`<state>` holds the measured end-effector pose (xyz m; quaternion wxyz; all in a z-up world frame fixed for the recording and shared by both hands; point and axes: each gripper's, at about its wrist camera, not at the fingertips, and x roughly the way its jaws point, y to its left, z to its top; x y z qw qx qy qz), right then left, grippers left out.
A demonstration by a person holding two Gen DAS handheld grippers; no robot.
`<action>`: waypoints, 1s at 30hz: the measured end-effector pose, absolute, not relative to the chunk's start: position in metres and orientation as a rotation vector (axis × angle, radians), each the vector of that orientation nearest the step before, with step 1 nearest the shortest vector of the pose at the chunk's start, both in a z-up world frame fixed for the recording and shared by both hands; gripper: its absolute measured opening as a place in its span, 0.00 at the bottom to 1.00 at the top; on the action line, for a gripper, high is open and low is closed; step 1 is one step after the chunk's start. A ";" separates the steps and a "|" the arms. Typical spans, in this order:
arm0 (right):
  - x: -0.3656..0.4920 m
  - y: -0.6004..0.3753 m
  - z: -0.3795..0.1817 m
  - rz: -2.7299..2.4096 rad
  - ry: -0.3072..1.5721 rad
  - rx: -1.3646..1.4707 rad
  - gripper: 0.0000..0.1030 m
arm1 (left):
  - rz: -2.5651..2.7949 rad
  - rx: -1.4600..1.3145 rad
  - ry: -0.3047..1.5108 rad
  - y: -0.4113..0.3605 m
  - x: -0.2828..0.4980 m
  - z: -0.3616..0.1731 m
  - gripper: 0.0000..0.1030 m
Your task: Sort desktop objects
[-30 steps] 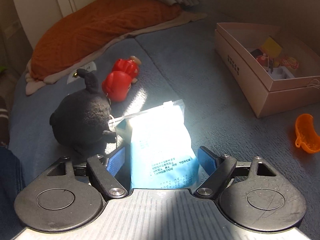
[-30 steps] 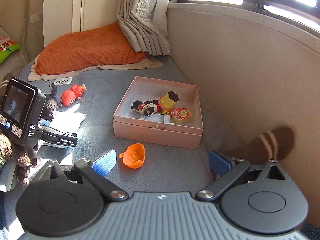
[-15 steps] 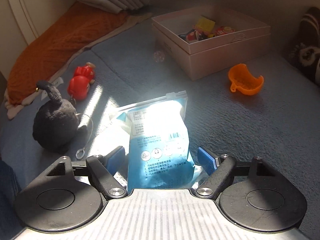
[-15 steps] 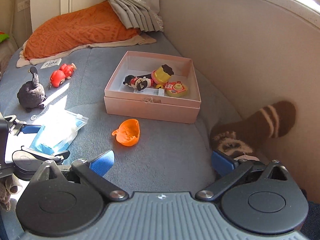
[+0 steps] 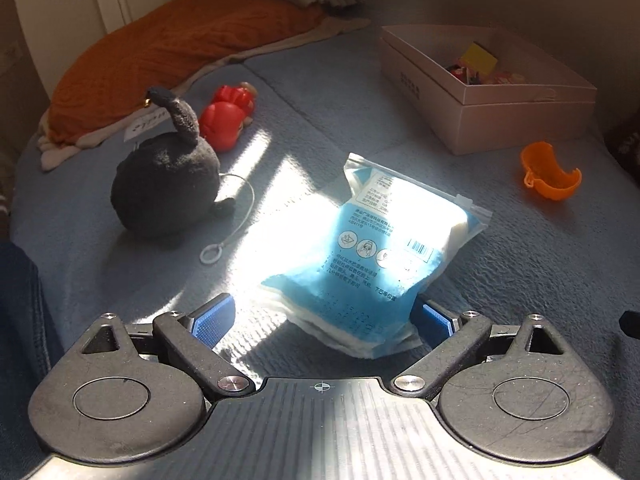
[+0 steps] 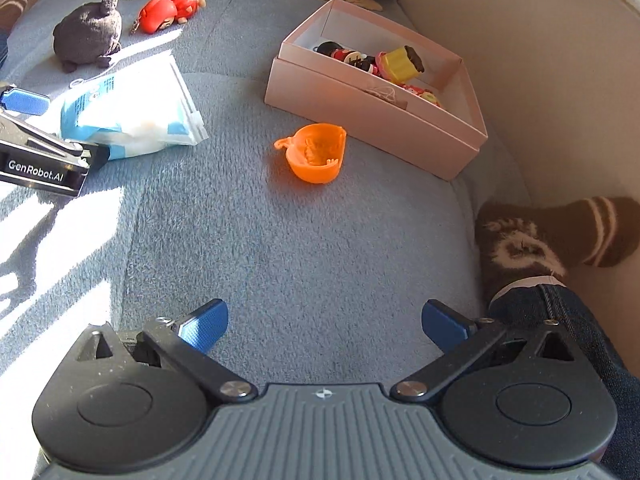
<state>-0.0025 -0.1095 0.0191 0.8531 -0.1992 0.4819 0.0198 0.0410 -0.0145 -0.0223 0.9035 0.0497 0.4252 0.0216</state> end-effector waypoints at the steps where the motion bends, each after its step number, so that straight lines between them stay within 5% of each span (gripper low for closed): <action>1: -0.003 -0.108 0.016 0.045 1.021 -0.428 1.00 | 0.049 0.088 0.881 -0.012 0.041 -0.024 0.95; 30: -0.003 -0.100 0.007 0.036 1.013 -0.457 1.00 | -0.003 0.013 0.891 -0.014 0.038 -0.026 0.97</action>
